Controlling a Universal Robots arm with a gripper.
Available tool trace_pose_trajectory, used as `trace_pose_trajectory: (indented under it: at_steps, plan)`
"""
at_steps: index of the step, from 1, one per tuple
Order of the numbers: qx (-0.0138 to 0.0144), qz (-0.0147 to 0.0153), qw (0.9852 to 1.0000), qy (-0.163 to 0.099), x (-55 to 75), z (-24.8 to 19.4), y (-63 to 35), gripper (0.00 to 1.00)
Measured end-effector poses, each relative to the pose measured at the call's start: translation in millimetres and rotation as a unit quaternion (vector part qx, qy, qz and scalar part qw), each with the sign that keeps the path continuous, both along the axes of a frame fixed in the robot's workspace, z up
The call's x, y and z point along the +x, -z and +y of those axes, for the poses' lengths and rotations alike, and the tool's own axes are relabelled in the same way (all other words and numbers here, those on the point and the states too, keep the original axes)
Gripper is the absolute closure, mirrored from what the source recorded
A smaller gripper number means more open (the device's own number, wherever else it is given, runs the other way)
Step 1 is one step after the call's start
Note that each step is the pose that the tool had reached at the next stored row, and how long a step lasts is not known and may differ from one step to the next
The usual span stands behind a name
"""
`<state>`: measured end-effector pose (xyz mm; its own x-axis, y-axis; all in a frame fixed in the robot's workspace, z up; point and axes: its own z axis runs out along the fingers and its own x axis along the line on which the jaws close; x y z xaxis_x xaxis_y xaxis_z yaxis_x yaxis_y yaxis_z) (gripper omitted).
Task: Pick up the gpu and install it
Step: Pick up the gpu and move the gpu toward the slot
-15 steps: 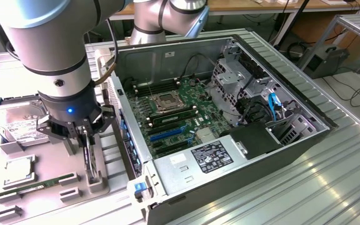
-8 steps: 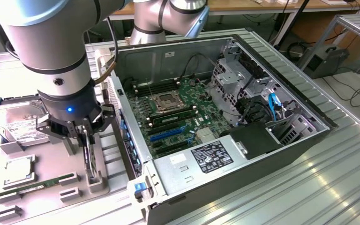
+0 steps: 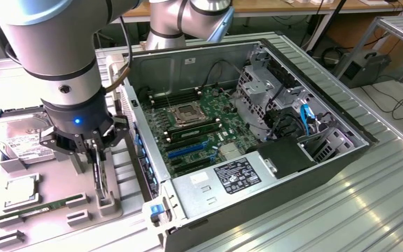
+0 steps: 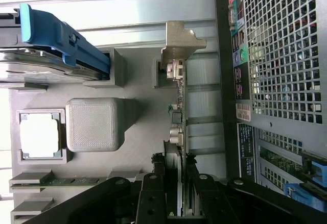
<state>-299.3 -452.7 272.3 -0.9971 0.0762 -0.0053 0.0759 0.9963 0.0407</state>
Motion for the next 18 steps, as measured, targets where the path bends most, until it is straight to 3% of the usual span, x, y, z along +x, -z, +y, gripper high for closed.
trace_pose_trajectory:
  at_steps: [18]
  plan:
    - [0.0000,0.0000,1.0000,0.000,0.0,0.0,-5.2,0.74]
